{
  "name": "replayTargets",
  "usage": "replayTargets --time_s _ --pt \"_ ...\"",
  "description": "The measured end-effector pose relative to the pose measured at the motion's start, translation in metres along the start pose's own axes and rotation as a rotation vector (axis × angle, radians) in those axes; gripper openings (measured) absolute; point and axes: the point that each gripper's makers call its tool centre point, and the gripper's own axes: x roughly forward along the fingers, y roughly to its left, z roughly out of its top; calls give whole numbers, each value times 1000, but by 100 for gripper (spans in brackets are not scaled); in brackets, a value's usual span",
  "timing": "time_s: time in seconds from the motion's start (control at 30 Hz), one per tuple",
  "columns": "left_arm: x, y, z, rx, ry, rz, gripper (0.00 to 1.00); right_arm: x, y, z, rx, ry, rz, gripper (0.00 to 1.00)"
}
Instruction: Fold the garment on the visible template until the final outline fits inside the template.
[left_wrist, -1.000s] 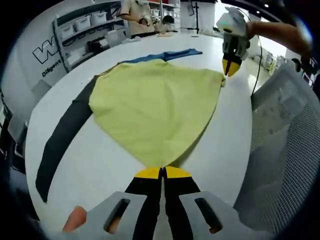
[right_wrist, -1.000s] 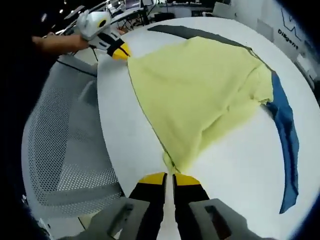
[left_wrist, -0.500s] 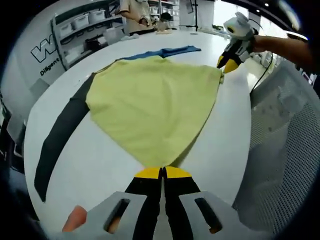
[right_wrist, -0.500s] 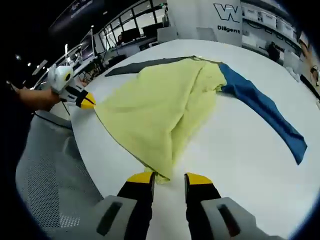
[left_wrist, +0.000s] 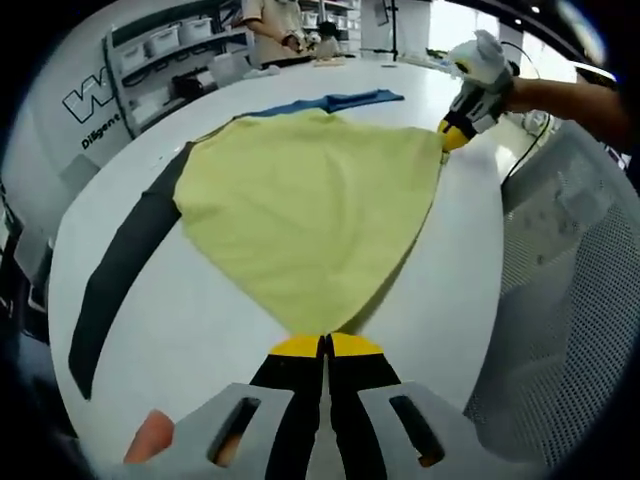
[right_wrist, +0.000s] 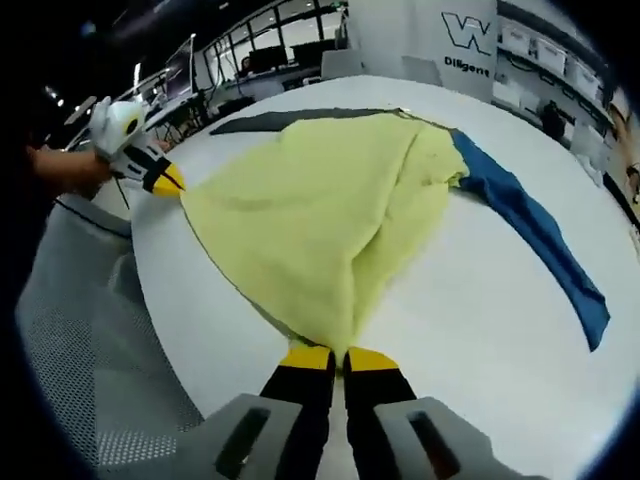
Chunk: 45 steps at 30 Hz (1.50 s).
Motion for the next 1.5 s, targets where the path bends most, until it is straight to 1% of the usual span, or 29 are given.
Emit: replayTargets --time_s 0.07,0.13,0.17,0.23,0.27,0.33,0.37,0.5,0.53,0.63,0.67,0.7,0.8,0.83,0.87,0.9,0.93,1.0,1.03,1.07,1.13,1.2,1.3,1.37,1.4,1.43,1.5 --pt "0 0 -1 -1 3 -1 0 -6 -5 3 -55 5 -26 0" --pt "0 0 -1 -3 4 -3 0 -11 -9 7 -128 19 -69 0" --pt "0 0 -1 -2 4 -4 0 -15 -14 9 -202 36 -111 0" --pt "0 0 -1 -3 6 -4 0 -19 -15 16 -298 36 -149 0" --pt "0 0 -1 -3 6 -4 0 -21 -15 18 -306 34 -157 0" --pt "-1 2 -1 -4 7 -2 0 -27 -17 23 -376 33 -198 0" --pt "-2 2 -1 -5 7 -1 0 -28 -18 22 -394 45 -207 0" --pt "-4 6 -6 -10 13 5 0 -29 -21 17 -401 64 -209 0" --pt "-5 7 -7 -11 15 7 0 -30 -23 13 -398 71 -211 0" --pt "-7 8 -9 -8 21 12 0 -32 -20 7 -383 86 -190 0" --pt "-8 9 -10 -9 25 14 0 -32 -17 3 -366 93 -168 0" --pt "-8 10 -11 -9 27 17 0 -31 -10 -3 -333 100 -121 0" --pt "-9 16 -16 -13 45 29 0 -29 2 -13 -301 124 -49 0" --pt "-10 17 -17 -14 48 33 0 -30 11 -17 -241 128 8 0" --pt "-11 19 -18 -16 54 37 0 -31 16 -17 -179 115 33 0" --pt "-11 19 -19 -18 56 39 0 -31 17 -18 -165 114 44 0" --pt "-12 20 -19 -20 57 41 0 -32 15 -18 -132 108 41 0" --pt "-13 21 -20 -22 60 45 0 -34 10 -15 -108 86 26 0" --pt "-13 22 -21 -23 62 46 0 -35 2 -13 -57 57 -2 0" --pt "-13 22 -22 -23 64 46 0 -36 -3 -12 -43 53 -25 0" --pt "-13 22 -23 -24 66 46 0 -35 -15 -15 -41 69 -85 0" --pt "-14 22 -23 -24 67 45 0 -29 -15 -19 -37 83 -89 4" --pt "-14 22 -22 -23 69 47 0 -22 -16 -25 -26 103 -98 4" --pt "-14 22 -22 -25 68 47 0 -19 -11 -26 58 91 -74 5" --pt "-14 22 -22 -27 66 48 0 -17 -9 -26 81 88 -66 7" --pt "-14 21 -22 -27 64 48 0 -17 -11 -25 84 82 -78 8" --pt "-15 21 -22 -27 62 48 0 -15 -12 -28 84 94 -84 8"
